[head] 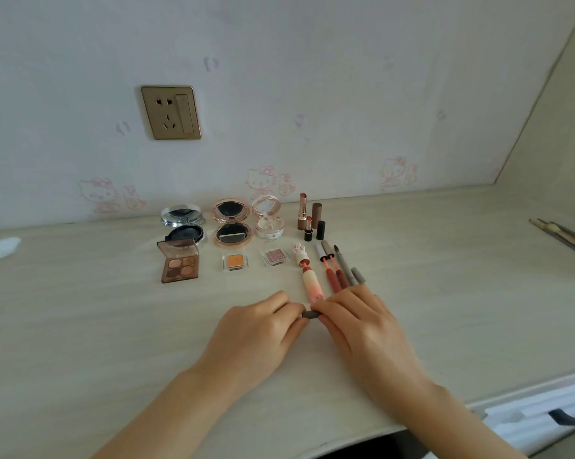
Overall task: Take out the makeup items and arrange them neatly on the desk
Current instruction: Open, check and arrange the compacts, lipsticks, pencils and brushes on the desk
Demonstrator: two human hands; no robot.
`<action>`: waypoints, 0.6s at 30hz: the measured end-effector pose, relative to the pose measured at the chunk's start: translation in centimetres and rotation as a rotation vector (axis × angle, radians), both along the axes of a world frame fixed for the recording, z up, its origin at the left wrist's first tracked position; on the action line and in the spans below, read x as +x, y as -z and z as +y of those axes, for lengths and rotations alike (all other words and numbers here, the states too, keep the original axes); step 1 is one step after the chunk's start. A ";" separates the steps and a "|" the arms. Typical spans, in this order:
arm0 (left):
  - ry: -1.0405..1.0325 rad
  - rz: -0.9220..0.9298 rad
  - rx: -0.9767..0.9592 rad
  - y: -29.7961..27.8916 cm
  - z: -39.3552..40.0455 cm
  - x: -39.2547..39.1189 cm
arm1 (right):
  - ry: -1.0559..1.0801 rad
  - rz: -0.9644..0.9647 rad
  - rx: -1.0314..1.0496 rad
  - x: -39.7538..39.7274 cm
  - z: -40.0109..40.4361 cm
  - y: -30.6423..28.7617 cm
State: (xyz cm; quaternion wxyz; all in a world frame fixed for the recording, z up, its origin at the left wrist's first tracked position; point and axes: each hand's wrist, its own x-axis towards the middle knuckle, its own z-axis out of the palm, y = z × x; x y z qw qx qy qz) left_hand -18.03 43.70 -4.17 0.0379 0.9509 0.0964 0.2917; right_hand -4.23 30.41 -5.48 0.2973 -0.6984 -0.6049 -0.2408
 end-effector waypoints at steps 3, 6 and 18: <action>-0.001 0.004 0.014 0.0 0.1 0.0 | -0.015 0.000 -0.018 -0.1 -0.1 -0.2; 0.015 0.024 0.020 0.0 0.4 -0.1 | -0.040 0.003 -0.040 -0.2 -0.1 -0.4; 0.048 0.124 -0.011 -0.4 0.5 -0.3 | -0.071 0.003 -0.063 -0.5 -0.4 -0.7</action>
